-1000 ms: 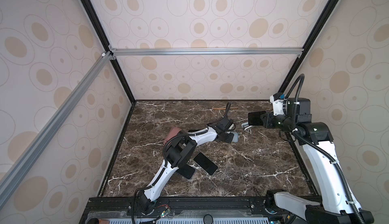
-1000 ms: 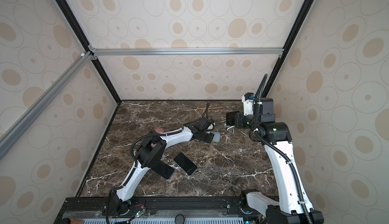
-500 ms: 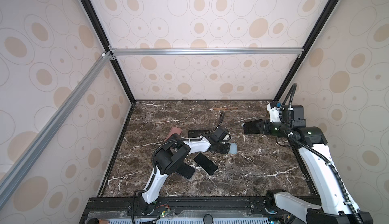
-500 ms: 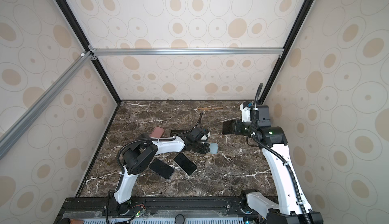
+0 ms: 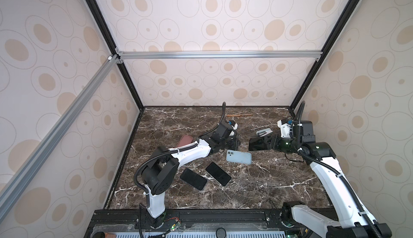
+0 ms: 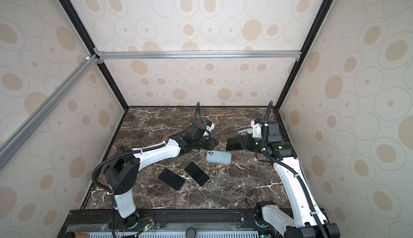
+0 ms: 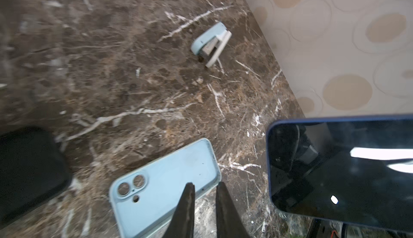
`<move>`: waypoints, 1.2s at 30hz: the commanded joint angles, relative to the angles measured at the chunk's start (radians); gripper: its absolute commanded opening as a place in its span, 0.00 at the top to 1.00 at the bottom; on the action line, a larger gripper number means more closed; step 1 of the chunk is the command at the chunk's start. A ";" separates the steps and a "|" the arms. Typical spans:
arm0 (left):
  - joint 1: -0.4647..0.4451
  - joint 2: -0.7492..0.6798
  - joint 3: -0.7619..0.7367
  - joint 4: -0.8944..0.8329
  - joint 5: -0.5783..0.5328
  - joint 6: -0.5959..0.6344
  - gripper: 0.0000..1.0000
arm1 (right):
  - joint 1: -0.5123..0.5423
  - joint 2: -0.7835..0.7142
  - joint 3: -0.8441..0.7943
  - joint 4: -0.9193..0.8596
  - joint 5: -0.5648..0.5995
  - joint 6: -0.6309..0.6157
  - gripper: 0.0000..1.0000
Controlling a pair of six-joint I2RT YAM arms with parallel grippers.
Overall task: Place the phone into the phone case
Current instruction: 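Bring the phone with the right gripper down onto the case held by the left gripper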
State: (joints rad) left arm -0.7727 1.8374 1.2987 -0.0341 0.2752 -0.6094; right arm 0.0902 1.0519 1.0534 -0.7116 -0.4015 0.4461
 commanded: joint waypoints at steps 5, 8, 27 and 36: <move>0.062 -0.015 -0.108 0.050 0.016 -0.025 0.74 | 0.001 0.053 -0.083 0.165 -0.098 0.068 1.00; 0.067 -0.006 -0.121 0.059 0.025 -0.030 0.73 | 0.000 0.096 -0.108 0.205 -0.120 0.078 1.00; 0.076 0.050 -0.217 0.144 0.062 -0.106 0.62 | 0.055 0.342 -0.201 0.445 -0.240 0.150 1.00; 0.078 0.076 -0.220 0.152 0.112 -0.116 0.65 | 0.067 0.412 -0.216 0.467 -0.249 0.123 1.00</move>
State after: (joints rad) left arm -0.7006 1.8961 1.0809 0.1017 0.3691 -0.7139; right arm 0.1513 1.4597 0.8490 -0.2863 -0.6220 0.5804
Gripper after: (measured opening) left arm 0.354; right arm 0.091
